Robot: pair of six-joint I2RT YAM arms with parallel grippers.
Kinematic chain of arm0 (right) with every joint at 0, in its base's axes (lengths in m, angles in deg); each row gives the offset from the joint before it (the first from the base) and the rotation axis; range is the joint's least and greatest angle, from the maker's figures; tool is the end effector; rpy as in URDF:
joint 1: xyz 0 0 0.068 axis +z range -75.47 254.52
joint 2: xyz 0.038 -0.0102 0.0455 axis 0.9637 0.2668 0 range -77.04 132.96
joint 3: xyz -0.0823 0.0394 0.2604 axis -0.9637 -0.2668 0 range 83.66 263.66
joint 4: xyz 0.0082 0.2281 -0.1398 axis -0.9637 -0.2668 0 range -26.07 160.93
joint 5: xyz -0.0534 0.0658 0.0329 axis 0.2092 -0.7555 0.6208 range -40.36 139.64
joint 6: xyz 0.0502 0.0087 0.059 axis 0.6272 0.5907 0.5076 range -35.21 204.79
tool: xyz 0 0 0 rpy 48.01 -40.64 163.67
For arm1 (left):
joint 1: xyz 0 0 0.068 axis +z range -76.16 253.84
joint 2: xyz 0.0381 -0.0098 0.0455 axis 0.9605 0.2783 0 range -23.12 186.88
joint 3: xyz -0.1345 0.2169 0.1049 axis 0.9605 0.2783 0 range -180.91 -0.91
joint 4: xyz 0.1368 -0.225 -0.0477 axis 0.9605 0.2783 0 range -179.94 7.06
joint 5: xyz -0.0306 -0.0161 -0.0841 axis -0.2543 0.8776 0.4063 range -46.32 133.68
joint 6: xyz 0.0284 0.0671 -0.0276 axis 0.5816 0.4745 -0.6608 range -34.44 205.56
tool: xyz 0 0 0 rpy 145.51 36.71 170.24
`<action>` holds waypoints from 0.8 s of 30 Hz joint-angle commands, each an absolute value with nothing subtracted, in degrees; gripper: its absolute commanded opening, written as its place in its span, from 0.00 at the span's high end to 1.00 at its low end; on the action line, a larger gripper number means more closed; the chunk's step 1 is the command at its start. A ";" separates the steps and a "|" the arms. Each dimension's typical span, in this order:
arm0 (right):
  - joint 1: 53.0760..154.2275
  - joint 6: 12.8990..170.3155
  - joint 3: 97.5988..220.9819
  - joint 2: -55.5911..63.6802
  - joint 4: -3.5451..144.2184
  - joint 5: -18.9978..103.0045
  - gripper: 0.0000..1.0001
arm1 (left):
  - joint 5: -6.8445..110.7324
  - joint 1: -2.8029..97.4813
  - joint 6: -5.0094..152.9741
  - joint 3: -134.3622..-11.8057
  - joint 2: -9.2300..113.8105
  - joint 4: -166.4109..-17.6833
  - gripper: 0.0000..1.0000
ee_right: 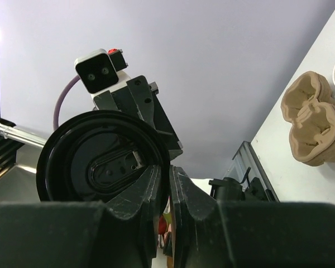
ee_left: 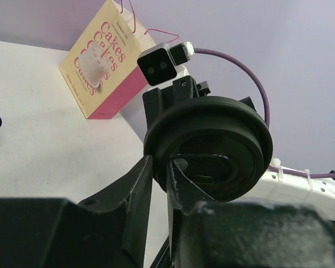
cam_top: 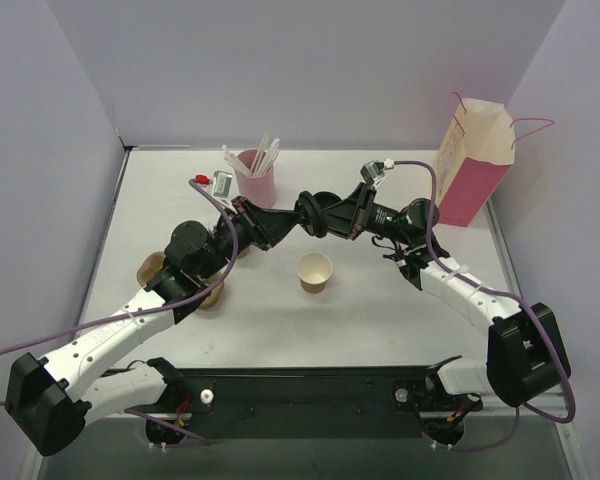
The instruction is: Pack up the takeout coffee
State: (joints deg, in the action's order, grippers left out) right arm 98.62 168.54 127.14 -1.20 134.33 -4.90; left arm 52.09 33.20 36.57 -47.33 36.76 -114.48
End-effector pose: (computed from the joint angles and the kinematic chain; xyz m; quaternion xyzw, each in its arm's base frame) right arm 0.2479 0.1702 0.3466 -0.1286 0.5779 0.7581 0.2734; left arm 0.2074 -0.1910 0.3713 0.0103 0.6363 -0.5758 0.5133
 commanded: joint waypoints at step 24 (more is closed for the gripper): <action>93.33 113.19 137.27 -21.31 55.74 30.66 0.24 | 41.15 32.45 54.97 -71.46 48.24 -54.18 1.00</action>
